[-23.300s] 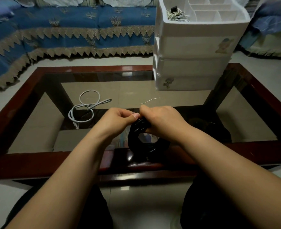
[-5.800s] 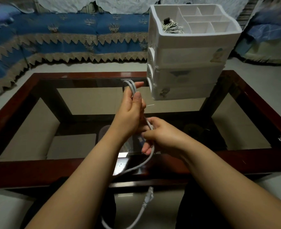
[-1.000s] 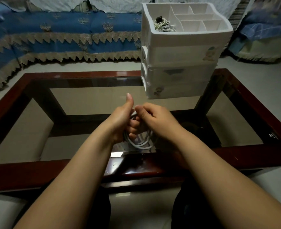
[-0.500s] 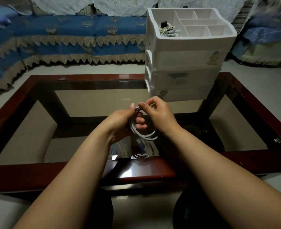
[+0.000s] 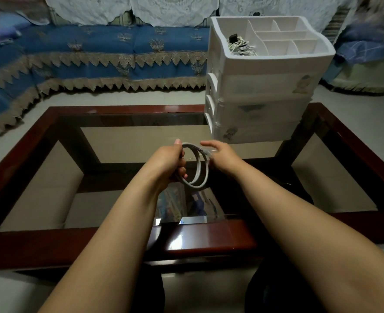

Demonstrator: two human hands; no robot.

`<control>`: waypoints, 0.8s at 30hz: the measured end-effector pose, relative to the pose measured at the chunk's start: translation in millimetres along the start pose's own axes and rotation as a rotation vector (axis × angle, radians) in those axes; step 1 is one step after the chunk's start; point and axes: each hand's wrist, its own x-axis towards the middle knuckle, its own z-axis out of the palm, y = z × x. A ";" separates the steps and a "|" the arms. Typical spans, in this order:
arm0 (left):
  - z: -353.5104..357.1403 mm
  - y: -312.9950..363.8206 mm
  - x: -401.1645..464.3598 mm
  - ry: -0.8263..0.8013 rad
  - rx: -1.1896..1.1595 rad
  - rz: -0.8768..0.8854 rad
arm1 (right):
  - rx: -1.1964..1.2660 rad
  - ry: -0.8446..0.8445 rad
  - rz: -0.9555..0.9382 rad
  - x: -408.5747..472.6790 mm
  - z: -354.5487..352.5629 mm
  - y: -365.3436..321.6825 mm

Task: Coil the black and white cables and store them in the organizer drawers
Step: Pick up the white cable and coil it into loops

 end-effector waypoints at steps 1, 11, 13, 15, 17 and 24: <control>-2.6 1.5 1.0 0.016 0.006 0.006 | -0.239 -0.016 -0.046 5.2 0.8 2.9; -13.0 4.2 7.7 0.191 0.265 0.077 | -0.853 -0.034 0.096 19.7 17.7 -3.2; -13.2 4.4 8.5 0.203 0.266 0.088 | -0.943 -0.037 0.090 10.9 18.5 -3.5; -12.7 4.9 9.1 0.211 0.263 0.090 | -1.016 -0.040 0.108 2.2 17.6 -1.9; -11.6 5.2 8.1 0.213 0.267 0.084 | -0.990 -0.018 0.187 -4.7 14.4 -0.9; 2.1 0.4 5.9 0.132 0.276 0.094 | -0.057 0.177 -0.025 -54.7 -17.5 -53.5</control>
